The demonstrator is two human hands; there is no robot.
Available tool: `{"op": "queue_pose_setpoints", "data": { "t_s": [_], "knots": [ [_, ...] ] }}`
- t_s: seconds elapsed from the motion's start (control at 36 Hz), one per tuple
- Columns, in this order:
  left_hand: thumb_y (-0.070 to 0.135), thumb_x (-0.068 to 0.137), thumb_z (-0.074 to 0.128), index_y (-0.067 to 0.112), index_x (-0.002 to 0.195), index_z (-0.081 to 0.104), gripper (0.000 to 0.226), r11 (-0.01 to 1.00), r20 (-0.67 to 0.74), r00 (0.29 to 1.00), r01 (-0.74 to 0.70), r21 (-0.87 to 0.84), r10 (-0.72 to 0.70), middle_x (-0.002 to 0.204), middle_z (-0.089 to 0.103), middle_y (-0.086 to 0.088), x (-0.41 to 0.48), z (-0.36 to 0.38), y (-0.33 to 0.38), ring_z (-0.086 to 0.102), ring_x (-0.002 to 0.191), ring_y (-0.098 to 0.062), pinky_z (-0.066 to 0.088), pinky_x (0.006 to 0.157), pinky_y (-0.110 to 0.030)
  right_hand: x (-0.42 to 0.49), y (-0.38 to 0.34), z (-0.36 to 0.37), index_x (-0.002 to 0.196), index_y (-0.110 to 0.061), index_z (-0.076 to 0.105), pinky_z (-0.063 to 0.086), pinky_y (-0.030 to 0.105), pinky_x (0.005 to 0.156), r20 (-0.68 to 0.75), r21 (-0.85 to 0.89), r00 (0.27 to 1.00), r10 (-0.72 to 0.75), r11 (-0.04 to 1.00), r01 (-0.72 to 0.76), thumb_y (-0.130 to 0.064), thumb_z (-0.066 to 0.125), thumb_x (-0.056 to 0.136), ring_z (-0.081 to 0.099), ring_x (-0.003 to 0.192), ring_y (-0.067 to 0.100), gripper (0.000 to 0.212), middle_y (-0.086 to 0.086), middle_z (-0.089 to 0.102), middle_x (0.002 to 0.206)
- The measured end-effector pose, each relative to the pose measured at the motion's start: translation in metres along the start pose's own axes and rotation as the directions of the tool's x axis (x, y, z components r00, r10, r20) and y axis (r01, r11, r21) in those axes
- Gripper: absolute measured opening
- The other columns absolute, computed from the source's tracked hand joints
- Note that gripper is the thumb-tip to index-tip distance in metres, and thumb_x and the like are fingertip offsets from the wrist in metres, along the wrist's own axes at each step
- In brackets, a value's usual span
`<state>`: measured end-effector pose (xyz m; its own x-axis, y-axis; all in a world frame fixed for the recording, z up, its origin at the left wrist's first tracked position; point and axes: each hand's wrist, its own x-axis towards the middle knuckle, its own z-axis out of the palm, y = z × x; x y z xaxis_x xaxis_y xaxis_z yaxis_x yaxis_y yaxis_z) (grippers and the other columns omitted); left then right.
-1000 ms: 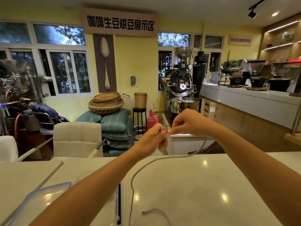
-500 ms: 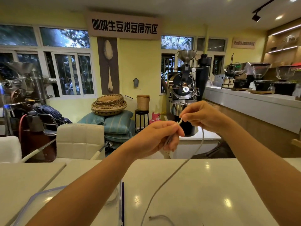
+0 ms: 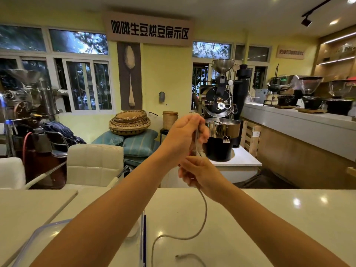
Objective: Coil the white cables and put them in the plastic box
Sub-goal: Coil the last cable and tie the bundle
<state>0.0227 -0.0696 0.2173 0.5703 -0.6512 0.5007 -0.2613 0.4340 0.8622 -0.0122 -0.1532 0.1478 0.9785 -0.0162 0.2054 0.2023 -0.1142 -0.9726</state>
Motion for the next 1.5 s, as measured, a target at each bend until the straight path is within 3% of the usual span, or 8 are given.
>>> {"op": "queue_pose_setpoints", "data": {
  "t_s": [0.31, 0.67, 0.81, 1.08, 1.25, 1.31, 1.39, 1.5],
  "knots": [
    [0.010, 0.099, 0.025, 0.012, 0.071, 0.039, 0.031, 0.941, -0.151, 0.984, -0.040, 0.337, 0.096, 0.055, 0.059, 0.001, 0.004, -0.031, -0.017, 0.048, 0.041, 0.000, 0.043, 0.052, -0.014, -0.011, -0.028, -0.005, 0.094, 0.000, 0.064, 0.029, 0.012, 0.042, 0.037, -0.482, 0.997, 0.064, 0.876, -0.038, -0.017, 0.049, 0.092, 0.034, 0.043, 0.003, 0.022, -0.003, 0.041, 0.055],
    [0.013, 0.098, 0.030, 0.018, 0.070, 0.038, 0.030, 0.791, 0.040, 0.994, 0.059, 0.609, -0.105, 0.064, 0.056, -0.003, -0.010, -0.033, -0.038, 0.053, 0.045, 0.002, 0.043, 0.050, -0.011, -0.001, -0.084, -0.048, 0.083, -0.006, 0.068, 0.044, 0.018, 0.064, 0.081, -0.867, 0.978, -0.190, 0.471, 0.163, -0.026, 0.066, 0.079, 0.051, 0.067, 0.011, 0.020, -0.008, 0.053, 0.064],
    [0.012, 0.099, 0.025, 0.013, 0.074, 0.046, 0.033, 0.870, 0.144, 0.974, 0.083, 0.486, -0.174, 0.058, 0.054, -0.004, -0.019, -0.023, -0.039, 0.048, 0.041, -0.002, 0.041, 0.047, -0.013, 0.005, -0.094, -0.057, 0.078, -0.011, 0.067, 0.046, 0.020, 0.067, 0.131, -0.904, 0.972, -0.195, 0.380, 0.198, -0.027, 0.070, 0.074, 0.056, 0.075, 0.016, 0.017, -0.006, 0.055, 0.065],
    [0.019, 0.090, 0.036, 0.009, 0.078, 0.055, 0.025, 0.954, 0.355, 0.887, 0.292, 0.066, -0.295, 0.045, 0.053, 0.006, -0.019, -0.025, -0.025, 0.045, 0.039, -0.005, 0.042, 0.048, -0.017, 0.016, -0.090, -0.084, 0.078, 0.000, 0.070, 0.044, 0.004, 0.058, 0.075, -0.776, 0.940, -0.332, 0.573, 0.264, -0.011, 0.068, 0.075, 0.056, 0.058, 0.002, 0.011, -0.007, 0.059, 0.063],
    [0.015, 0.088, 0.034, 0.013, 0.072, 0.061, 0.031, 0.937, 0.413, 0.889, 0.295, -0.187, -0.197, 0.046, 0.051, 0.004, -0.012, -0.020, -0.012, 0.045, 0.039, -0.008, 0.048, 0.051, -0.019, 0.023, -0.057, -0.083, 0.057, -0.022, 0.068, 0.037, 0.010, 0.044, -0.057, -0.225, 0.954, -0.293, 0.935, 0.274, -0.028, 0.066, 0.070, 0.045, 0.041, 0.000, 0.015, -0.010, 0.055, 0.042],
    [0.015, 0.087, 0.035, 0.012, 0.074, 0.058, 0.027, 0.938, 0.395, 0.904, 0.264, -0.225, -0.160, 0.047, 0.053, 0.003, -0.010, -0.016, -0.008, 0.047, 0.039, -0.008, 0.048, 0.050, -0.018, 0.027, -0.041, -0.077, 0.057, -0.021, 0.069, 0.034, 0.013, 0.041, -0.067, -0.003, 0.961, -0.268, 0.963, 0.268, -0.041, 0.071, 0.058, 0.042, 0.039, 0.002, 0.020, -0.009, 0.053, 0.042],
    [0.015, 0.086, 0.038, 0.010, 0.077, 0.053, 0.019, 0.956, 0.347, 0.929, 0.210, -0.205, -0.130, 0.049, 0.056, 0.003, -0.006, -0.010, -0.006, 0.051, 0.043, -0.007, 0.047, 0.049, -0.015, 0.028, -0.025, -0.057, 0.066, -0.009, 0.057, 0.039, 0.014, 0.038, -0.058, 0.231, 0.974, -0.217, 0.947, 0.225, -0.023, 0.057, 0.081, 0.048, 0.035, 0.004, 0.021, -0.005, 0.055, 0.039],
    [0.015, 0.091, 0.039, 0.010, 0.078, 0.051, 0.018, 0.970, 0.279, 0.953, 0.169, -0.173, -0.116, 0.051, 0.059, 0.004, -0.002, -0.008, -0.011, 0.053, 0.046, -0.007, 0.045, 0.049, -0.016, 0.030, -0.008, -0.021, 0.065, -0.014, 0.046, 0.037, 0.012, 0.039, -0.156, 0.170, 0.981, -0.118, 0.975, 0.144, -0.014, 0.037, 0.096, 0.046, 0.037, -0.002, 0.033, -0.007, 0.047, 0.049]
  ]
}}
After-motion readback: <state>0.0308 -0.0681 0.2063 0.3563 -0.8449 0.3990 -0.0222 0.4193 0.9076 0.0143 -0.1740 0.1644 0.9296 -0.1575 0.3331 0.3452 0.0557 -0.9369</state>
